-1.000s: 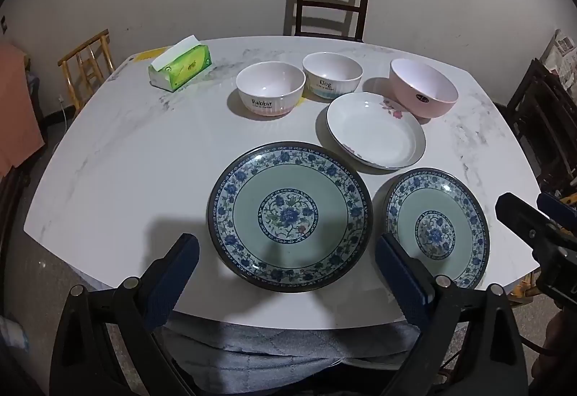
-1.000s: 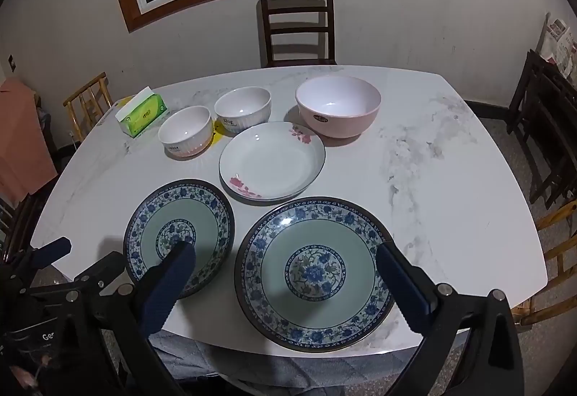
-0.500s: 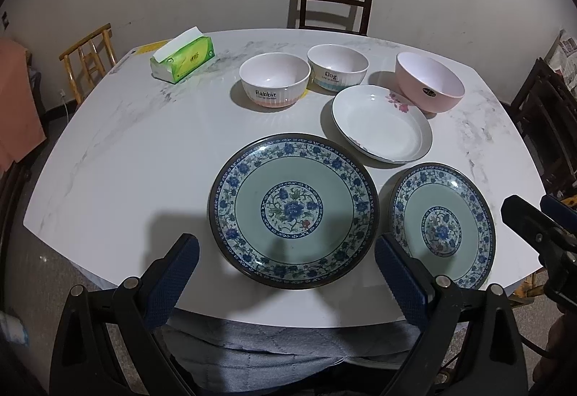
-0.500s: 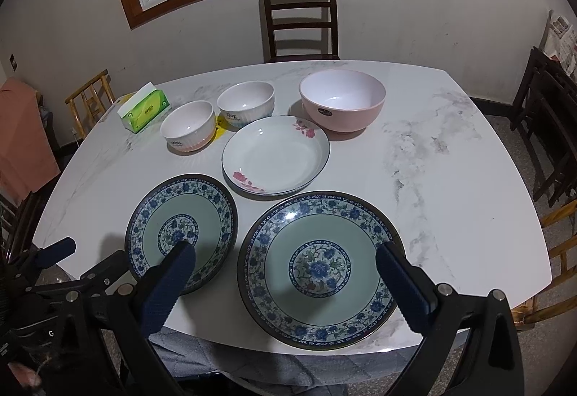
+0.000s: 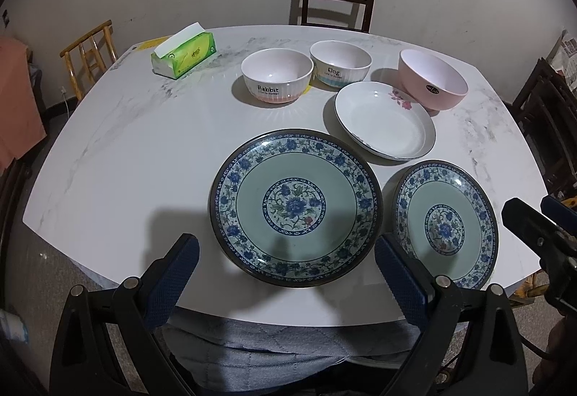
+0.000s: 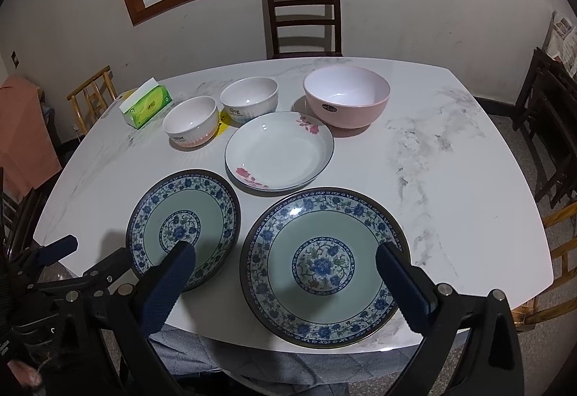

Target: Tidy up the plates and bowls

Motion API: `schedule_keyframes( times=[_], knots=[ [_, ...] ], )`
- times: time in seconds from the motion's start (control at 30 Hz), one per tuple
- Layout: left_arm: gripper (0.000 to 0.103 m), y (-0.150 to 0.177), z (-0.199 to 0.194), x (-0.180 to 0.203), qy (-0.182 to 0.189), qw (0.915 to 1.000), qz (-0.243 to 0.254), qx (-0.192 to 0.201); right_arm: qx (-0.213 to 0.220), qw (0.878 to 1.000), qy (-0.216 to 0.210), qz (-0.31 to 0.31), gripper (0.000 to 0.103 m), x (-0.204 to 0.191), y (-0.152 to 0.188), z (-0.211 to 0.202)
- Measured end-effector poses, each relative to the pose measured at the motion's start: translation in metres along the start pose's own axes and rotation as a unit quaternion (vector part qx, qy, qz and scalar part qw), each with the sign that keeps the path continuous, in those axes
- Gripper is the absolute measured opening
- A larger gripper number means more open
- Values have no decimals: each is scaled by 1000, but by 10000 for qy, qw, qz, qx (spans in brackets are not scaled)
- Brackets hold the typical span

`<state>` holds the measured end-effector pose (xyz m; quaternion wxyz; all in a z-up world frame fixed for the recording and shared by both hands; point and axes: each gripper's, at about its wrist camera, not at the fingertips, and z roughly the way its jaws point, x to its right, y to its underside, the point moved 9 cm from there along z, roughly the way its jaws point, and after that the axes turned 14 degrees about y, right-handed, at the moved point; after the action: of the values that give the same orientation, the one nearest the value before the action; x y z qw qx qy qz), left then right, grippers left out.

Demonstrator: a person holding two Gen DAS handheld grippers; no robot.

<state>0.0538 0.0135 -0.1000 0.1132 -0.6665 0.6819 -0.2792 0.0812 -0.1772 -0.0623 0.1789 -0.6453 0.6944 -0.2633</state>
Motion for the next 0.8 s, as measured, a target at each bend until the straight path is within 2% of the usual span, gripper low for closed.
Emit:
schedule_keyframes(
  times=[0.8],
  knots=[
    [96,0,0,0,7,10000,-14,-5,4,10000,-20,23,102,-2,0,-1]
  ],
)
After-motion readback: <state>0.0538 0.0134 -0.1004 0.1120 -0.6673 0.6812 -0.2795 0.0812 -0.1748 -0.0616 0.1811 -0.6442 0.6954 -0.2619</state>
